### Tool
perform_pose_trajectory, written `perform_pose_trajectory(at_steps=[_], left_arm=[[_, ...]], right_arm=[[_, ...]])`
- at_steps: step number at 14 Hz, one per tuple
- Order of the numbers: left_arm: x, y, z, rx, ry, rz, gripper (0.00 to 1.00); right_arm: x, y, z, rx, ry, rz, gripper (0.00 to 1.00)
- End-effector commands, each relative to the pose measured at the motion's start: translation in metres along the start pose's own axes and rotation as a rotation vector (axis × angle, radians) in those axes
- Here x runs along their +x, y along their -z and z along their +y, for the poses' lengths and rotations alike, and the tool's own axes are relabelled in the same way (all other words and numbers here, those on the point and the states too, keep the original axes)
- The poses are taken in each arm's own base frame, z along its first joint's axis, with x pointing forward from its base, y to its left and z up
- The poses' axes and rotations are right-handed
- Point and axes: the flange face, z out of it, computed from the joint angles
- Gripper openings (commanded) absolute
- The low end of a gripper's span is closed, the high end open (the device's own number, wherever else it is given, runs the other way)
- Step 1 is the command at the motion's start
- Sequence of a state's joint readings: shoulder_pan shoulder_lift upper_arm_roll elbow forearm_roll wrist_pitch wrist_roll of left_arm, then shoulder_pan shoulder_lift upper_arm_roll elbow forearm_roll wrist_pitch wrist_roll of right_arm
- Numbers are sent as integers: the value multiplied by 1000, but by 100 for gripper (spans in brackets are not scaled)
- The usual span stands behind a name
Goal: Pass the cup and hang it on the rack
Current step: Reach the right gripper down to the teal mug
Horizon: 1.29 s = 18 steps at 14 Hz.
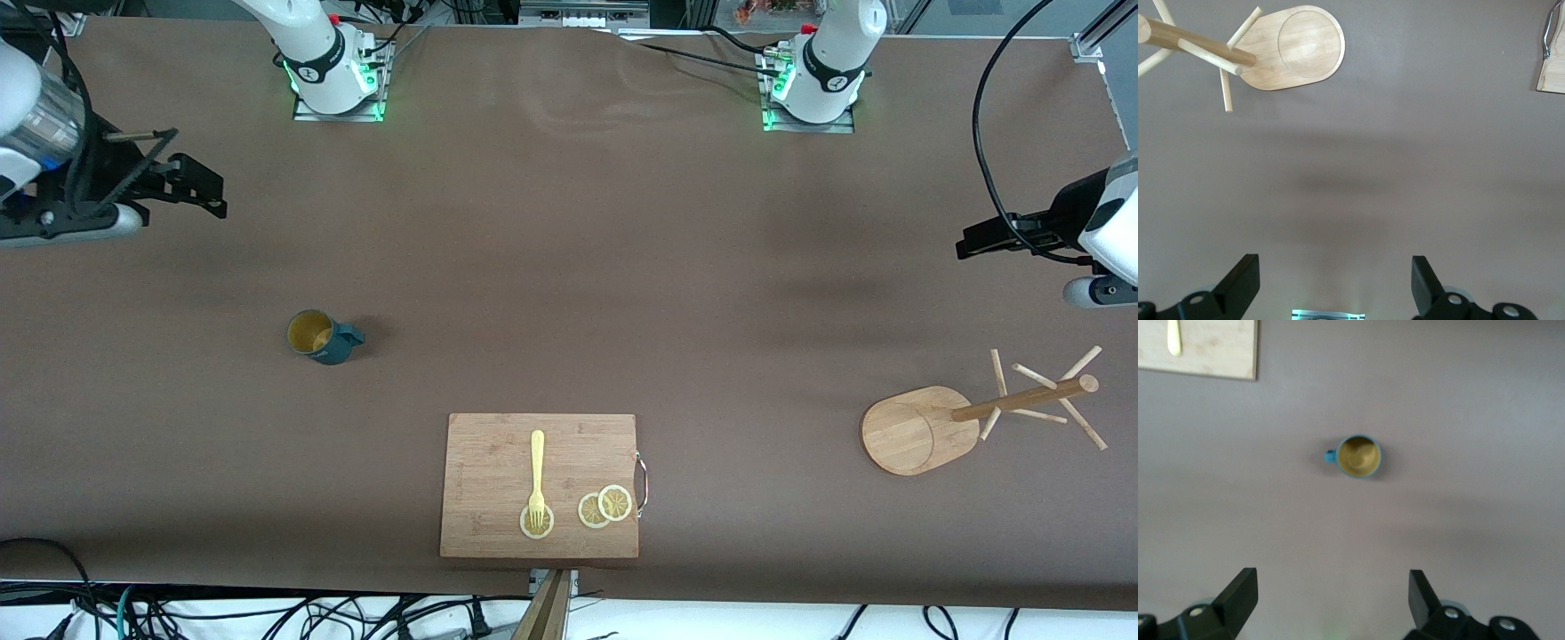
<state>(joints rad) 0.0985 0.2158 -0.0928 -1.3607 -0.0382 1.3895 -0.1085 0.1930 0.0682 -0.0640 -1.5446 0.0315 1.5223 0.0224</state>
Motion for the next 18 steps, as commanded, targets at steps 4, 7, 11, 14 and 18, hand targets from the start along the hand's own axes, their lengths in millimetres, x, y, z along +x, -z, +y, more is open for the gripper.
perform_pose_trajectory(at_steps=[4,7,11,14,18], left_arm=[[3,5,-2,-1,-19,5,100],[3,7,-5,-5,-16,8,100],[3,7,-7,-6,-13,8,100],[3,6,-9,-8,-9,6,100],[3,6,-18,-10,9,2,100]], right_arm=[[31,-153,4,-62,28,-29,100],[22,-245,12,-87,74,36,100],[26,-290,21,-89,66,12,100],[29,-301,45,-98,91,5,99],[41,-327,53,-103,95,21,98]])
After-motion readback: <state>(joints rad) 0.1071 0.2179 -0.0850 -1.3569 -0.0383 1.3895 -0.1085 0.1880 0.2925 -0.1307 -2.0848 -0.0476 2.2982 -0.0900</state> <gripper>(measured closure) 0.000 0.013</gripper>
